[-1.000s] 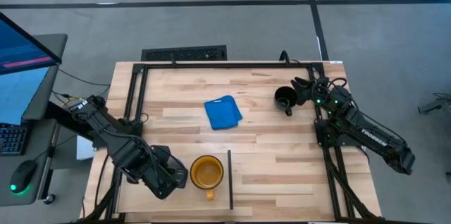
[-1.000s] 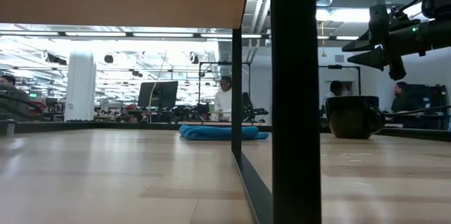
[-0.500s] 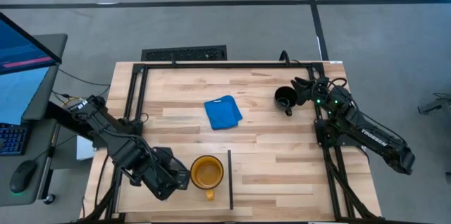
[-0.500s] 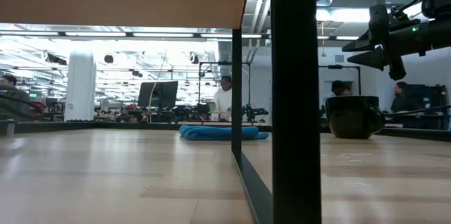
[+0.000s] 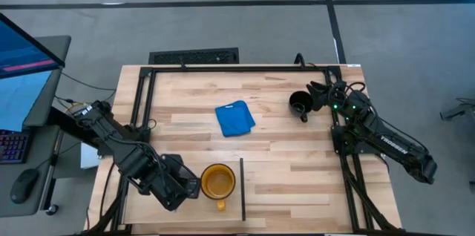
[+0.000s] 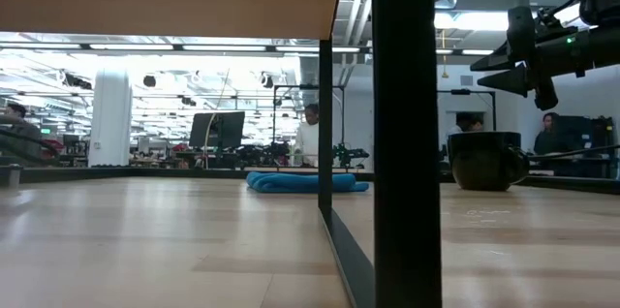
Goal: Stack small to large cups/mugs on shelf
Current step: Put the gray mug on the shelf, then put the black mug on the shelf
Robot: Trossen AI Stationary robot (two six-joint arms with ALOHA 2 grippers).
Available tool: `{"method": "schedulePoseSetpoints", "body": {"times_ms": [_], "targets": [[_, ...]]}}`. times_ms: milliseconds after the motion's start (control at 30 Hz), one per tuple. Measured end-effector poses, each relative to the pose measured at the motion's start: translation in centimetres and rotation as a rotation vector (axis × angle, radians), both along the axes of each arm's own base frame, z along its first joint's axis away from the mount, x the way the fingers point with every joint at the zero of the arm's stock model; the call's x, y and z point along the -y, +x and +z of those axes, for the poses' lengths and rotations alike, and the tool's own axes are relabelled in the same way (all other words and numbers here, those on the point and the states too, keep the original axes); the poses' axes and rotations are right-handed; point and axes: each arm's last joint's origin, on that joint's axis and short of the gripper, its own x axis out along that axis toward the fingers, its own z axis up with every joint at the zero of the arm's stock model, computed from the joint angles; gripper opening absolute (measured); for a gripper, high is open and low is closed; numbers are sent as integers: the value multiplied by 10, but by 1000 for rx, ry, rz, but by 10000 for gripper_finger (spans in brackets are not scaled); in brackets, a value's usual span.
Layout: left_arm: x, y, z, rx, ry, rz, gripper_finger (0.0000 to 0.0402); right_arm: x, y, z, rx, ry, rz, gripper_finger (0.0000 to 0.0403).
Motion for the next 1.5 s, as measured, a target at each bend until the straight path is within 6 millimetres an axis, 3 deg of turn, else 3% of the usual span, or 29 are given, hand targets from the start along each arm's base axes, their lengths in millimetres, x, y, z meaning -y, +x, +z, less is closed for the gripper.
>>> {"method": "schedulePoseSetpoints", "body": {"times_ms": [1200,1500], "targets": [[-3,6,2,19,-33,11,83,0,0,0,-16,-18,1,202],[-13,3,5,132,195,-60,83,0,0,0,-16,-18,1,202]]}}
